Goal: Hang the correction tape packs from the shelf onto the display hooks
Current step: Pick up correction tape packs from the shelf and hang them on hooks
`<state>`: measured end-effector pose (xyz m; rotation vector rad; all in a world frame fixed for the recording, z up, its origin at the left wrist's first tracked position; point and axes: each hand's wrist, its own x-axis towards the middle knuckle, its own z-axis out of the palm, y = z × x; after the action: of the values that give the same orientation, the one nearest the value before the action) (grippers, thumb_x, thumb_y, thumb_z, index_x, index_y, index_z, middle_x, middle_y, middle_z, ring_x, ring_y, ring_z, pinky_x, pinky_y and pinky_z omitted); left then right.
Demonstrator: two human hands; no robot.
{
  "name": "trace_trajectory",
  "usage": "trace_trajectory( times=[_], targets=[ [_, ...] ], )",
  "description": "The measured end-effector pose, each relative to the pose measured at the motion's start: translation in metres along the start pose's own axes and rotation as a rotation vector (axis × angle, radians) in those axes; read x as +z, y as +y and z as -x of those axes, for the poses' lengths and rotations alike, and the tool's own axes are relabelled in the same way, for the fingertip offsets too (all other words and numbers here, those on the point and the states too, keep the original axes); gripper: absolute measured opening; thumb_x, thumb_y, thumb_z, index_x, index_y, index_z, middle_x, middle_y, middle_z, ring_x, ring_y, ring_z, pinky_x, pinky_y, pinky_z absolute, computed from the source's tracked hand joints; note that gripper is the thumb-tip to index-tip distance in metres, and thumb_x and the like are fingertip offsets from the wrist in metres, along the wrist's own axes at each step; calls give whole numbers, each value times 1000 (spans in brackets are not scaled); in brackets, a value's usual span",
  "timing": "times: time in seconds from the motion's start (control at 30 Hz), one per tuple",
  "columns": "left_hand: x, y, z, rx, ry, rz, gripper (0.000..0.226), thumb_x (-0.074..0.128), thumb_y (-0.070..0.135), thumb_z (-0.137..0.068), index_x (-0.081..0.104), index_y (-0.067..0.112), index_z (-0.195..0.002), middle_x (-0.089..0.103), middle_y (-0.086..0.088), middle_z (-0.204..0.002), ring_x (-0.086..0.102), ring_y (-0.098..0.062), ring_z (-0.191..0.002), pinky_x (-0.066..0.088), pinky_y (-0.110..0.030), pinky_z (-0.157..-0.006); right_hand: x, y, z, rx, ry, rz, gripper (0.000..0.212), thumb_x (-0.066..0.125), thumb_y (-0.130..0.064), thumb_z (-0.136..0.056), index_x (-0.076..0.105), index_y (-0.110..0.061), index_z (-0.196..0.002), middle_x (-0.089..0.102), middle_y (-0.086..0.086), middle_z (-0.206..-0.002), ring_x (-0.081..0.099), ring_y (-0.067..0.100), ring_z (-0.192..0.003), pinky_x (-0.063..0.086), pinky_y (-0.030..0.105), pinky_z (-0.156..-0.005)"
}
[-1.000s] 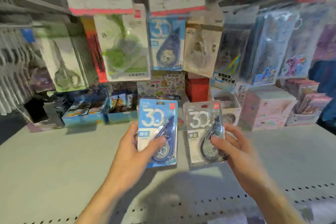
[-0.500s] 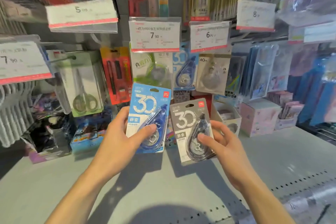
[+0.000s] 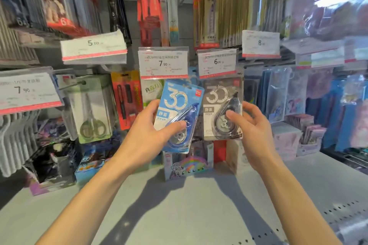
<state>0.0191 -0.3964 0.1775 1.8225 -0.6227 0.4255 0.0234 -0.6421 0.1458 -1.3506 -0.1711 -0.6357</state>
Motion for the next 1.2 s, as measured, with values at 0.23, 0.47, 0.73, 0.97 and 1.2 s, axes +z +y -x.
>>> trace_trajectory(
  times=[0.23,0.47,0.73,0.97,1.2],
  targets=[
    [4,17,1,57,-6,20,44,79,37,-81,61,38,-121,77,21,-113,75,-5,-102,55,-36,-91,-15,-30,-1,-121,4,-79,41,78,-26,-80,65,-26,-119,82,-5,-101,76,9,-95,58,25,-80],
    [12,34,-8,116,20,94,46,79,44,-77,63,40,-120,78,16,-115,75,-9,-105,58,-30,-90,-25,-36,-7,-149,-49,-71,36,78,-24,-83,63,-34,-115,81,-16,-100,76,2,-95,52,4,-71],
    [11,45,-10,160,40,189,45,79,36,-79,63,34,-122,78,12,-116,76,-12,-102,57,-18,-80,-24,-16,-19,-135,-87,64,44,79,-20,-88,63,-23,-128,79,-7,-114,74,9,-108,59,25,-88],
    [5,48,-10,162,59,162,42,79,33,-82,62,35,-120,78,13,-115,76,-9,-100,56,-16,-77,4,-17,-40,-150,-144,142,44,78,-27,-90,64,-23,-131,75,-10,-119,68,5,-114,53,29,-100],
    [6,46,-10,163,67,152,40,77,24,-85,62,32,-120,78,15,-114,76,-7,-98,57,-16,-76,11,-8,-55,-132,-89,146,26,78,-31,-88,69,-32,-112,79,-16,-101,72,-3,-96,52,10,-74]
  ],
)
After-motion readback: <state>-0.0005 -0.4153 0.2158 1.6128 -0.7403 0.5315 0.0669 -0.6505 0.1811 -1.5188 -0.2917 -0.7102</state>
